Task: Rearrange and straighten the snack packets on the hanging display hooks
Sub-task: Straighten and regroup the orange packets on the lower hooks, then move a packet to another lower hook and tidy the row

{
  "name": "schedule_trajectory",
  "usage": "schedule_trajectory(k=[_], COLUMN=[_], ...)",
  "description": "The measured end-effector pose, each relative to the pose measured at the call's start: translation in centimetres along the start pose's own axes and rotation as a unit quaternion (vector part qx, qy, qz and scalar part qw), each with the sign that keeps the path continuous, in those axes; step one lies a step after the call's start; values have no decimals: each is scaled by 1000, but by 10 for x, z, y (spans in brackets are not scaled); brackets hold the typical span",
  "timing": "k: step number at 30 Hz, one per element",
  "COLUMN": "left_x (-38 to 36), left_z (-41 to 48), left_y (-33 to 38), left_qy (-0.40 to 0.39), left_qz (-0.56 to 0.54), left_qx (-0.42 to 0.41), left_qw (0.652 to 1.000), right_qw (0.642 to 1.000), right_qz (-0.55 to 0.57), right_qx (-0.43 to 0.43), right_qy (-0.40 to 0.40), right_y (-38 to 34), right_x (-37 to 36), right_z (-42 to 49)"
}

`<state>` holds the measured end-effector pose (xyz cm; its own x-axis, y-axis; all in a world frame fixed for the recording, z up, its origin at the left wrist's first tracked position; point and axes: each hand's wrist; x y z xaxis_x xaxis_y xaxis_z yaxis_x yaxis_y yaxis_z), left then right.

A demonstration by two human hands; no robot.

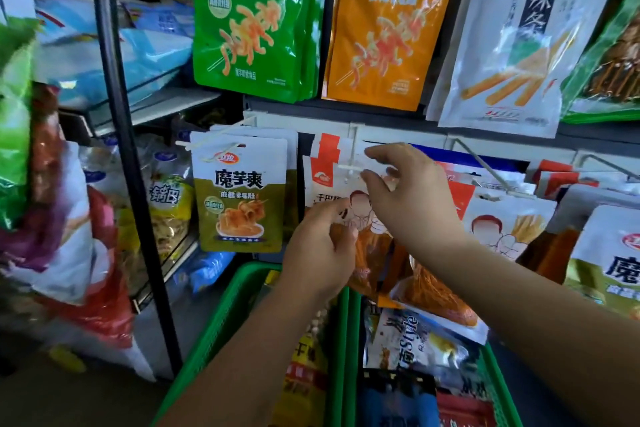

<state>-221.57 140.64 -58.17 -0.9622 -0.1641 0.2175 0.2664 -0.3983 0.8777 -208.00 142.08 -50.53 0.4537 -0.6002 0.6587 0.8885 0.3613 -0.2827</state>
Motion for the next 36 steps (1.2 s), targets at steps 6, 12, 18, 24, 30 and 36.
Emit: schedule_trajectory(k=[6, 12, 18, 24, 30, 36], left_x=[-24, -52, -93, -156, -211, -244], left_z=[12, -4, -28, -46, -51, -50], left_y=[-15, 5, 38, 55, 65, 77], left_qy=[-84, -17, -80, -162, -229, -279], left_qz=[41, 28, -18, 15, -10, -105], left_qx=[21, -40, -59, -45, -23, 58], left_qw=[995, 999, 995, 986, 973, 953], right_qw=[999, 987, 979, 931, 885, 873], right_qz=[28, 57, 49, -16, 43, 106], right_qx=[7, -111, -187, -334, -432, -447], right_qy=[-29, -102, -72, 146, 171, 167], right_y=[34, 92, 144, 220, 274, 287], right_x=[31, 46, 74, 116, 146, 164], right_z=[-52, -77, -102, -115, -127, -132])
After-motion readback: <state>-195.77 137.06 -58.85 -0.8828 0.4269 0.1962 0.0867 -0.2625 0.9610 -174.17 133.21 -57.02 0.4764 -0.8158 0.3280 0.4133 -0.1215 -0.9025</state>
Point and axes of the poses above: each hand's wrist, its own z-axis towards the middle knuckle, its own x-axis out of the back of the hand, y = z × x, and after that the axes turned 13 degrees about -z, right-handed
